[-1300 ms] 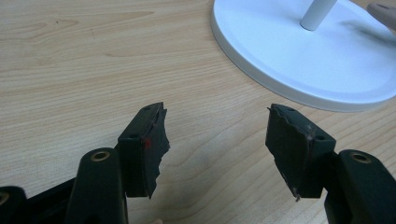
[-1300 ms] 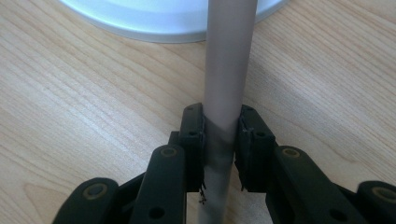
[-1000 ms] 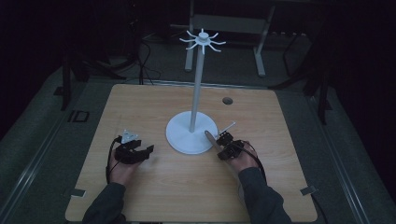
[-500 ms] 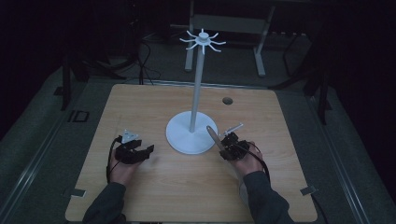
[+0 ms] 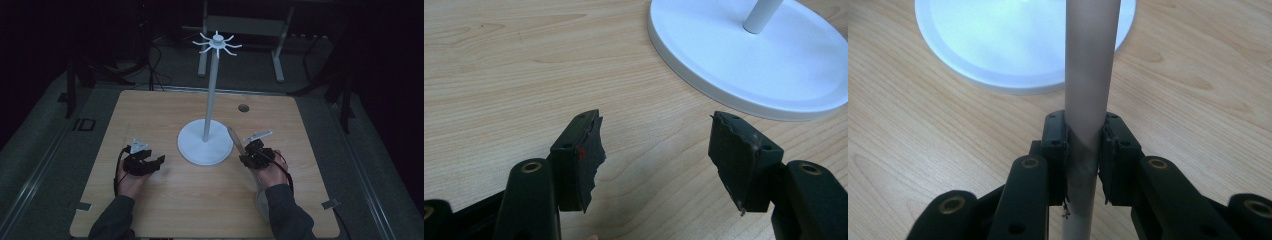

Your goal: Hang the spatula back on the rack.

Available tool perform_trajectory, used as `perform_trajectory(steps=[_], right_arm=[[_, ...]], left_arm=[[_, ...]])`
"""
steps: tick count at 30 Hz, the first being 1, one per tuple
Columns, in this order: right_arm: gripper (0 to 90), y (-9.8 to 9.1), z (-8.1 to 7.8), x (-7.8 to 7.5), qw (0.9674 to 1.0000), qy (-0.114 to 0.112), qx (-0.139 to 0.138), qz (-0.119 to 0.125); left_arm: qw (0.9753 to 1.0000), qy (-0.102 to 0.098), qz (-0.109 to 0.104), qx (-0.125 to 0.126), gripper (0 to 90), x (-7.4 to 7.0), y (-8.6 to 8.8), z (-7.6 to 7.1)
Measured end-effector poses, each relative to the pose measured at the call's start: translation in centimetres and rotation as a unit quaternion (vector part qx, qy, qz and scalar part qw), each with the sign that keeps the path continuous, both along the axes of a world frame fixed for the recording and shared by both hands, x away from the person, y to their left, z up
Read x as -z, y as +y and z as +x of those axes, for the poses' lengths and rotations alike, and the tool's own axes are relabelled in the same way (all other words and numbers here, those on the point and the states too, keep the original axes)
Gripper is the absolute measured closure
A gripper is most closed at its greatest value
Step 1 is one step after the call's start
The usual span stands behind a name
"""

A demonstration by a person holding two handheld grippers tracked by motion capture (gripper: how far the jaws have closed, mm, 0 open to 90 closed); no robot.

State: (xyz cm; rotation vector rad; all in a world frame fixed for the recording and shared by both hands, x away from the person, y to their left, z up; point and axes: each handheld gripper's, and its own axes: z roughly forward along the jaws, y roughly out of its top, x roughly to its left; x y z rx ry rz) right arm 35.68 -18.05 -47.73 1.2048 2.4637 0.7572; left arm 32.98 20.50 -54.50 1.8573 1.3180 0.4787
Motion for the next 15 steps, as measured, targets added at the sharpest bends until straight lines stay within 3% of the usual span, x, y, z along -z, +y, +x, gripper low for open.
perform_trajectory(steps=[15], right_arm=[[75.2,-1.2,-0.8,-1.3,0.9981,-0.048,0.023,0.032]], left_arm=[[1.0,-0.001,-0.002,-0.001,38.4,0.0,0.0,0.0]])
